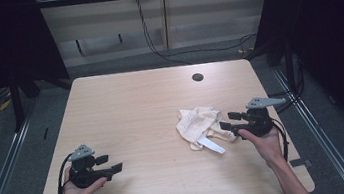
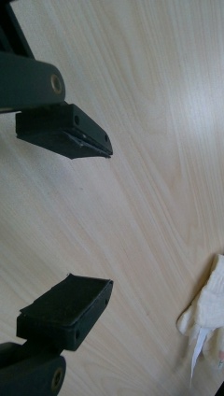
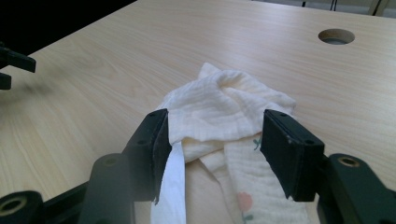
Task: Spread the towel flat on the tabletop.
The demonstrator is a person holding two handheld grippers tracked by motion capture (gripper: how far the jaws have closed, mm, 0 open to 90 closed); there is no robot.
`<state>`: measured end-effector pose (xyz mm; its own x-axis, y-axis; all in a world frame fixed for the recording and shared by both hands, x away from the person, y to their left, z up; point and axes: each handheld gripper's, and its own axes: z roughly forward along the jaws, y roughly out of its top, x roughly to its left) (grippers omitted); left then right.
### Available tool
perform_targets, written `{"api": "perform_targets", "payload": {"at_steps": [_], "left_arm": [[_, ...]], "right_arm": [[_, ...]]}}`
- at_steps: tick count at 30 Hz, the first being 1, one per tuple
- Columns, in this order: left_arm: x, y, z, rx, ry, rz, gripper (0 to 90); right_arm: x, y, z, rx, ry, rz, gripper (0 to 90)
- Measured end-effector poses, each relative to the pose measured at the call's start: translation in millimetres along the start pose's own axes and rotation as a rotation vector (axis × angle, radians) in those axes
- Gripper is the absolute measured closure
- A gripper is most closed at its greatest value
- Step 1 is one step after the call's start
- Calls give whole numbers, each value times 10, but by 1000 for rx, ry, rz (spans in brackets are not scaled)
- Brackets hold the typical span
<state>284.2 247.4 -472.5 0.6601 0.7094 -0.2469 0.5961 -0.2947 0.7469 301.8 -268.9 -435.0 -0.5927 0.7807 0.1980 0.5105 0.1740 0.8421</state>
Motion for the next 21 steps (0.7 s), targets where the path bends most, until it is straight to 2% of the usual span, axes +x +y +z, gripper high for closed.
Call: {"api": "perform_targets", "payload": {"at_steps": [3,4,7,8,13,15,18,21], "left_arm": [[-6,-1,0,1,-3,2,297],[-12,-2,-1,1,-2,4,297],[-10,-2,2,3,1,7,296],[-7,-2,3,6,4,8,294],[-17,1,14,5,10,12,286],[-16,1,10,3,12,13,285],[-11,-3,3,8,15,15,284],[-16,-4,-6,0,12,17,284]], "right_arm": [[-51,20,51,14,-4,7,415],[-101,30,106,43,-14,8,429],[-151,18,154,46,-6,32,431],[-181,25,214,70,-6,34,419],[-226,83,304,64,-34,33,366],[-251,93,350,77,-52,31,338],[-307,103,423,109,-50,30,337],[-348,104,504,119,-39,27,339]]}}
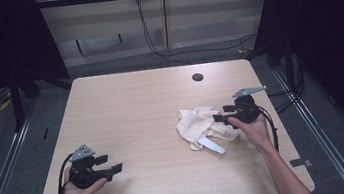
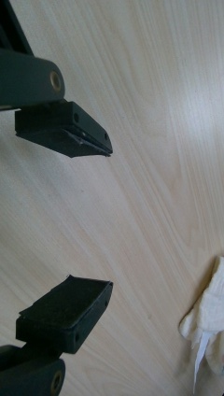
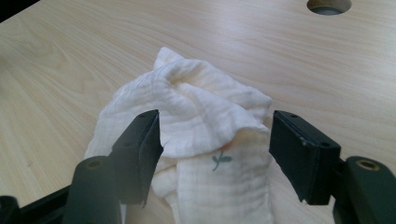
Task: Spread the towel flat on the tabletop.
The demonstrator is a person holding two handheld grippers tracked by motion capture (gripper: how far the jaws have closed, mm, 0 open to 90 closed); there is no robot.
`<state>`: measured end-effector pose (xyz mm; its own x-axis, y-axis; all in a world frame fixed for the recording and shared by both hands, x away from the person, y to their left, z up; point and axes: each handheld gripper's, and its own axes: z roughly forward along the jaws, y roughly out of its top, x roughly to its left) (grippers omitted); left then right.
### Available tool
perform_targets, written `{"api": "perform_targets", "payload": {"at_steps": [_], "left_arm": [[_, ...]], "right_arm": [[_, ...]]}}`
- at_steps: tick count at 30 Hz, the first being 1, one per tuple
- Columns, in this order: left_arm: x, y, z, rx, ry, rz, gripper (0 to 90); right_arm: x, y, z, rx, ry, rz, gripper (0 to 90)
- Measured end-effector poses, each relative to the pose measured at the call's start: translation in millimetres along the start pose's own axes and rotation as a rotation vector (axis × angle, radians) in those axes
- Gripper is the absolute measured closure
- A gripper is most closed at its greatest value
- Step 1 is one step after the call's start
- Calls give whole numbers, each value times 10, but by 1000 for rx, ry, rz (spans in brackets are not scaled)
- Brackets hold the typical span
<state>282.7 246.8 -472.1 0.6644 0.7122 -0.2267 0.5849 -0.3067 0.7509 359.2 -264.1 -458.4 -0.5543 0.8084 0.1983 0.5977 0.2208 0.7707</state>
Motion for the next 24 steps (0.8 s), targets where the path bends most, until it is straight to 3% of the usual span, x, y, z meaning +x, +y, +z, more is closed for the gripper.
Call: {"api": "perform_targets", "payload": {"at_steps": [3,8,13,18,21,22,23,24], "left_arm": [[-6,0,5,0,-3,4,283],[-13,2,8,-4,-10,7,281],[-6,1,3,-6,-11,6,281],[-14,0,0,-6,-11,13,282],[-12,0,-1,-5,-10,14,283],[-11,0,2,-2,-6,13,283],[-11,0,2,-2,-6,13,283],[-8,1,3,-3,-6,12,283]], "right_arm": [[-12,-1,114,30,21,1,349],[11,2,325,70,4,-25,310],[21,31,433,60,17,-16,296],[32,8,520,93,16,-11,308],[13,-42,569,107,20,-7,378],[-13,-76,586,90,44,10,457],[-13,-76,586,90,44,10,457],[-4,-91,592,94,41,-1,538]]}}
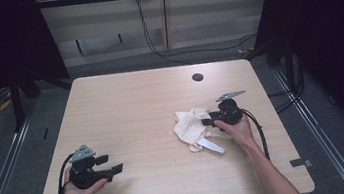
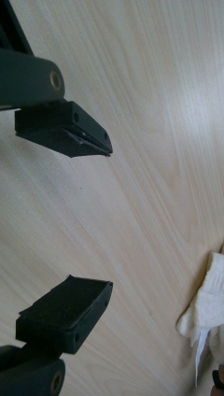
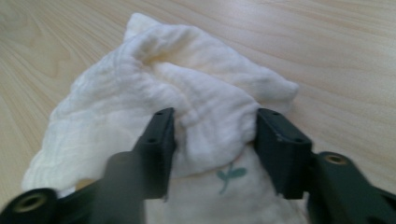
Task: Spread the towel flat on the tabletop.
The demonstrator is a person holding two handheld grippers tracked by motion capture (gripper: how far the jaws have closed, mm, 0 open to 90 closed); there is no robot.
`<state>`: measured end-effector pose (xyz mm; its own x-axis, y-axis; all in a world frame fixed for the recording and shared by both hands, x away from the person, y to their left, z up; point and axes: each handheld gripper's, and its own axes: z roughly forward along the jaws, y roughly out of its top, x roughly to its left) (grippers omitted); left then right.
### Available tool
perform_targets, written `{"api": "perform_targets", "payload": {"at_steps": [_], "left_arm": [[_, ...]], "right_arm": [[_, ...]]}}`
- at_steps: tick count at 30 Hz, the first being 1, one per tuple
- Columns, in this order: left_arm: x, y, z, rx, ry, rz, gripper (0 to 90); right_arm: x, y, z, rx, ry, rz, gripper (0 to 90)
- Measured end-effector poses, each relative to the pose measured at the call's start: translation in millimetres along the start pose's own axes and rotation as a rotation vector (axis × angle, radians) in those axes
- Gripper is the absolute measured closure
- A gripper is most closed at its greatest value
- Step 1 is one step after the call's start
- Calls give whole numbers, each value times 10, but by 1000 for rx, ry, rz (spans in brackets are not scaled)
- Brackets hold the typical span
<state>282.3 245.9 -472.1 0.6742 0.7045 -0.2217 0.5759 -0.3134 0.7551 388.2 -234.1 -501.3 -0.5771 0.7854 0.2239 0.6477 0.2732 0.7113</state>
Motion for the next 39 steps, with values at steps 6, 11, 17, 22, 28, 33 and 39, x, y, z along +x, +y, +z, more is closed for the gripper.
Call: {"api": "perform_targets", "payload": {"at_steps": [6,11,17,22,28,33,39], "left_arm": [[1,1,2,1,1,3,285],[-7,0,2,1,2,5,287],[-9,2,15,9,-11,9,300],[-33,-1,21,15,-31,17,334],[-61,-3,21,10,-55,28,376],[-123,1,19,7,-71,52,417],[-207,30,78,19,-136,74,529]], "right_arm": [[90,-4,40,17,9,-32,772],[186,-62,53,8,33,-12,824],[350,-114,61,10,57,-15,832],[520,-144,103,4,86,-14,832],[774,-167,178,0,115,-31,828],[971,-200,171,18,125,-67,781],[954,-131,-36,-32,140,-63,561]]}}
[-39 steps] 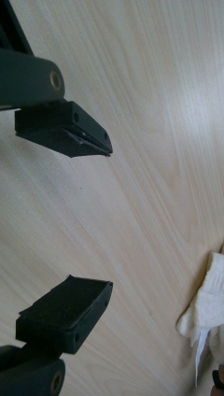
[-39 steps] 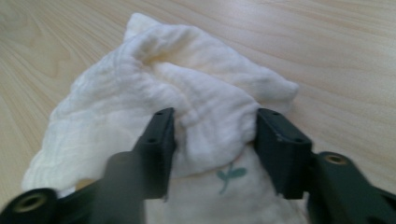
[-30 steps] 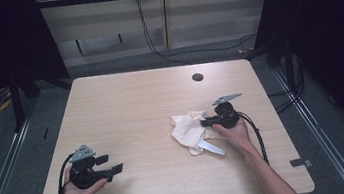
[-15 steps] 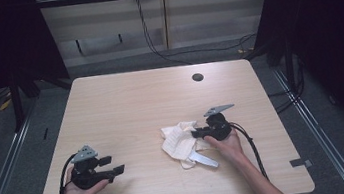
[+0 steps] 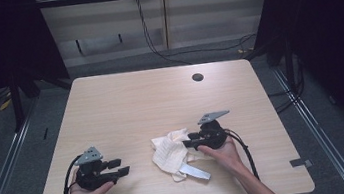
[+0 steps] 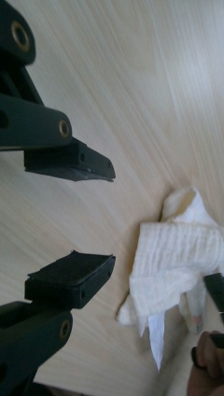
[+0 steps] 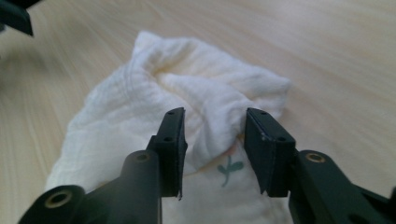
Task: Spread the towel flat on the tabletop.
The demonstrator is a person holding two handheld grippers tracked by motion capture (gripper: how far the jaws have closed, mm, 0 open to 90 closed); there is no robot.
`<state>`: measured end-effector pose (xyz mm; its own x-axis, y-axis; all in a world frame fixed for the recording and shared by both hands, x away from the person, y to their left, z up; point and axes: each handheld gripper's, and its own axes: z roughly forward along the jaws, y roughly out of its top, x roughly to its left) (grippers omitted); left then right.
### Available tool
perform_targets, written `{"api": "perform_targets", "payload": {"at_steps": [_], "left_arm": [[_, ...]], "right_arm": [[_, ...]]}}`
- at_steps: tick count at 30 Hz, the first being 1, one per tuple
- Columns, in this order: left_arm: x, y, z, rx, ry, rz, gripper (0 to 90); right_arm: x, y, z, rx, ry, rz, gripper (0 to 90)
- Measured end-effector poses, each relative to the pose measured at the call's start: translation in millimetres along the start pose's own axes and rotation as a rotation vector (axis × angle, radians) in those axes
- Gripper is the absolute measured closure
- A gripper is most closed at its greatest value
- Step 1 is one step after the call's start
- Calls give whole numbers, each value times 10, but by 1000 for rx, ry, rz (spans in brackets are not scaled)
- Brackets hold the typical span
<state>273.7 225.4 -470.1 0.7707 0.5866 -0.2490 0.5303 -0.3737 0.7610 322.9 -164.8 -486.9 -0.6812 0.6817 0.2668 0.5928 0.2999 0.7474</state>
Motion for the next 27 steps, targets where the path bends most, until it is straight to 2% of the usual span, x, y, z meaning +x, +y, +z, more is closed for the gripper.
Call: {"api": "perform_targets", "payload": {"at_steps": [3,4,5,6,7,8,10,11,13,17,19,22,24,26,27], "left_arm": [[-64,46,39,-1,-29,20,554],[-64,46,39,-1,-29,20,564],[-89,82,62,-8,-54,15,580],[-101,104,75,-9,-59,12,590],[-101,104,75,-9,-59,12,627],[-133,151,117,5,-52,37,666],[-168,202,171,5,-66,37,697],[-205,239,214,9,-71,57,714],[-245,290,280,20,-80,77,736],[-277,455,456,11,-117,70,743],[-287,531,535,10,-105,72,718],[-343,653,623,-10,-136,105,714],[-389,657,661,-20,-165,107,733],[-442,587,681,-24,-173,119,730],[-457,536,695,-9,-187,115,721]], "right_arm": [[-49,38,-194,-30,-14,3,541],[-70,37,-272,-37,-23,4,538],[-103,25,-373,-45,-36,3,539],[-120,14,-434,-48,-44,10,546],[-120,14,-434,-48,-44,10,546],[-172,-33,-593,-52,-55,15,647],[-188,-83,-668,-32,-58,17,724],[-191,-120,-689,-19,-66,14,740],[-184,-199,-698,-4,-72,24,747],[-192,-321,-669,13,-69,38,747],[-199,-353,-642,31,-75,39,745],[-214,-377,-600,30,-72,36,726],[-195,-384,-574,51,-90,23,689],[-154,-415,-570,69,-95,9,670],[-128,-445,-568,77,-113,2,670]]}}
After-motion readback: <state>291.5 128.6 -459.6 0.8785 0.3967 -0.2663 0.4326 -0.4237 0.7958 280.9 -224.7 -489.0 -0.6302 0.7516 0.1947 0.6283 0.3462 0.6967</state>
